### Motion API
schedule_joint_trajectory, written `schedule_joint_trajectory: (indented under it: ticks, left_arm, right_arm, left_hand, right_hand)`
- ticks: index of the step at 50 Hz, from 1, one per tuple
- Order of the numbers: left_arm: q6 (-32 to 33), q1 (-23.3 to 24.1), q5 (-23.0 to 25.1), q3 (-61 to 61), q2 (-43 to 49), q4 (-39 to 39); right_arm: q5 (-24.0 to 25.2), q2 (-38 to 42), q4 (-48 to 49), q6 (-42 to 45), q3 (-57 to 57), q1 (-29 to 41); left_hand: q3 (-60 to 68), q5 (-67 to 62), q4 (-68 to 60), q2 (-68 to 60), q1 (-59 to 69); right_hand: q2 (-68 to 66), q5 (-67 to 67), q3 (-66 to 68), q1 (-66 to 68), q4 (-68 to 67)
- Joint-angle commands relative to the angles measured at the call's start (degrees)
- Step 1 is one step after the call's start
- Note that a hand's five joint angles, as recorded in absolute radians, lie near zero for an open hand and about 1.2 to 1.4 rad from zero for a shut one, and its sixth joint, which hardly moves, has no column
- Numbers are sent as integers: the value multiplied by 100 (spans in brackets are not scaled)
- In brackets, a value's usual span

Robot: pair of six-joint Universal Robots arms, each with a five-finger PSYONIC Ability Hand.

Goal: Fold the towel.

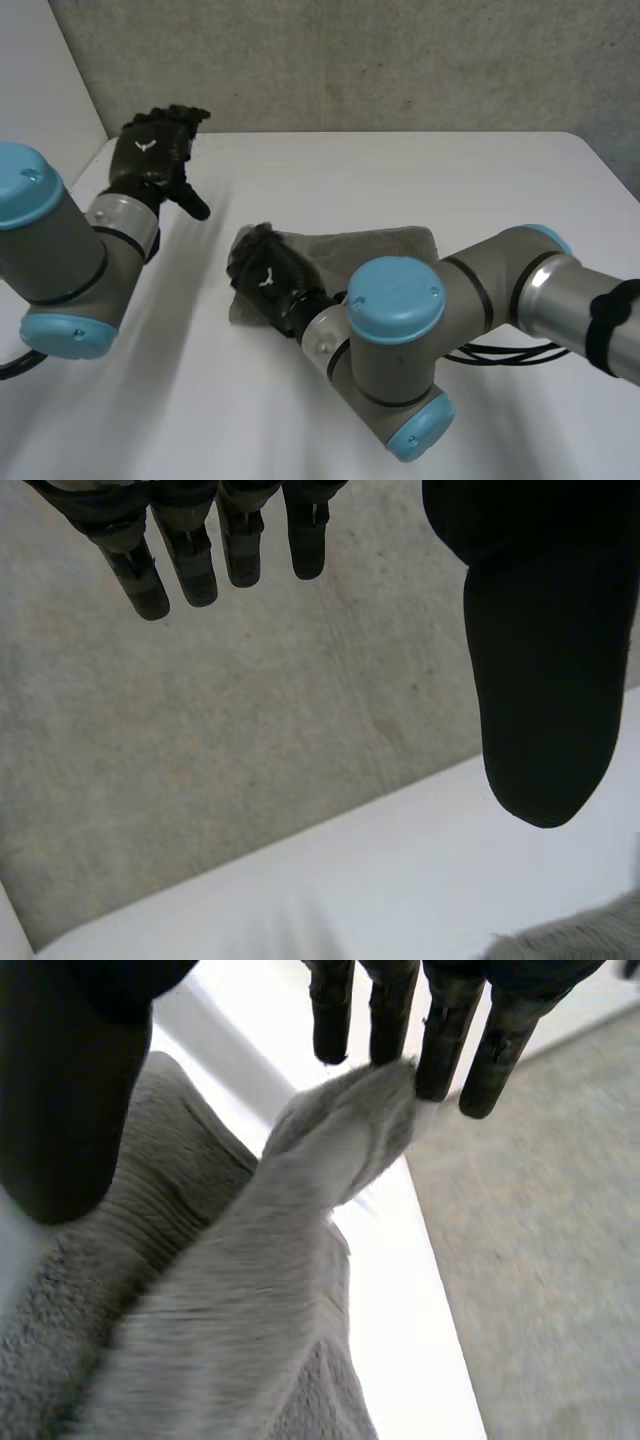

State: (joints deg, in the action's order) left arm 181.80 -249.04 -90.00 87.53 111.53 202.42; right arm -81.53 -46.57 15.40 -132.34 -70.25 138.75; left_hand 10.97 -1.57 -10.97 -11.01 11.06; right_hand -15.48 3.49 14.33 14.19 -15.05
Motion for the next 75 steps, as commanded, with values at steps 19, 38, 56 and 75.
schedule_joint_trajectory:
  ticks: [19, 38, 56, 75]
  left_arm:
    - [154, 848, -26, 264, 554, 17]
    - [171, 1551, 613, -112, 825, -88]
    - [2816, 1490, 1494, -1844, 1924, -1925]
    - [4179, 1394, 898, -2171, 2180, -2972]
  right_arm:
    - [163, -1934, -134, -2305, -3249, -2703]
    - [190, -2136, 201, -2340, -3434, -2704]
    - [199, -2286, 201, -2331, -3513, -2818]
    - [208, -2277, 201, -2305, -3531, -2818]
  left_hand:
    - [76, -16, -76, -72, 67]
    - [25, 34, -26, -22, 17]
    - [25, 35, -25, -21, 16]
    - [2564, -2504, -2564, -2560, 2555]
  right_hand:
    - [372, -173, -257, -243, 329]
    - [-117, 315, 232, 246, -159]
    - [-66, 265, 181, 195, -109]
    - [-16, 214, 131, 145, -58]
